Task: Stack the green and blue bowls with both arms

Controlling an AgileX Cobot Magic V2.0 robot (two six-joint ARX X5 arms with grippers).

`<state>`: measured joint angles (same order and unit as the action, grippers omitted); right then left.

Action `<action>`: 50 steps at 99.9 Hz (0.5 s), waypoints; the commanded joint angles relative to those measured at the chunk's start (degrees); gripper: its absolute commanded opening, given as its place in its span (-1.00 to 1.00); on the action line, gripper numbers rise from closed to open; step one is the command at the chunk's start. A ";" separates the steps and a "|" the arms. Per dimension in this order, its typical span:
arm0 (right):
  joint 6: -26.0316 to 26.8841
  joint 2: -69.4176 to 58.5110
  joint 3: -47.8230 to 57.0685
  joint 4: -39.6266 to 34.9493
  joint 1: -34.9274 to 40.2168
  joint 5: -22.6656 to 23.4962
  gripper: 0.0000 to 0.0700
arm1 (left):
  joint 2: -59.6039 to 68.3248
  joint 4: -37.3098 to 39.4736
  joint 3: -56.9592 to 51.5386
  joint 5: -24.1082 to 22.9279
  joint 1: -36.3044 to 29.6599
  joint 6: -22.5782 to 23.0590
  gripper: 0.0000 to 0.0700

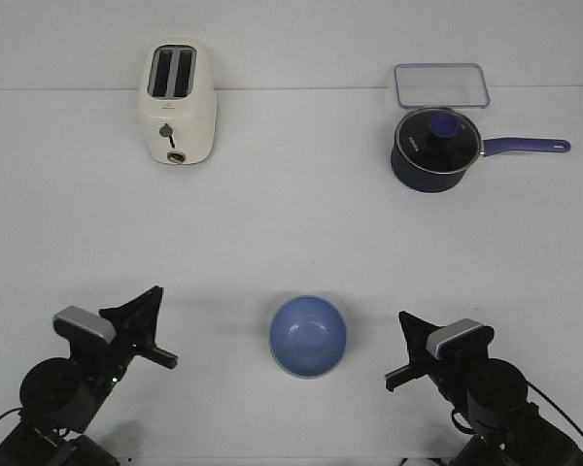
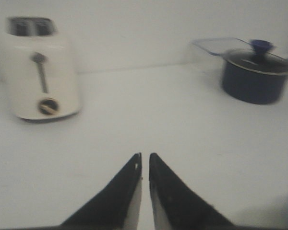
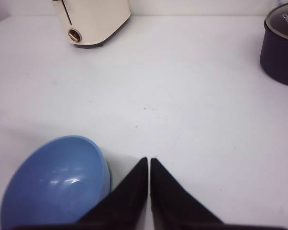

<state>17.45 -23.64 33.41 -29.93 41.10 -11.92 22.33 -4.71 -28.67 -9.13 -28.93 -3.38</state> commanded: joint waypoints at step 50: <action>0.68 0.04 0.33 0.74 0.46 -0.13 -0.97 | -22.16 6.82 27.47 0.26 26.58 4.13 -0.96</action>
<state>17.47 -23.64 33.41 -29.91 41.10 -11.99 0.32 0.34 -1.98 -9.08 -2.46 0.58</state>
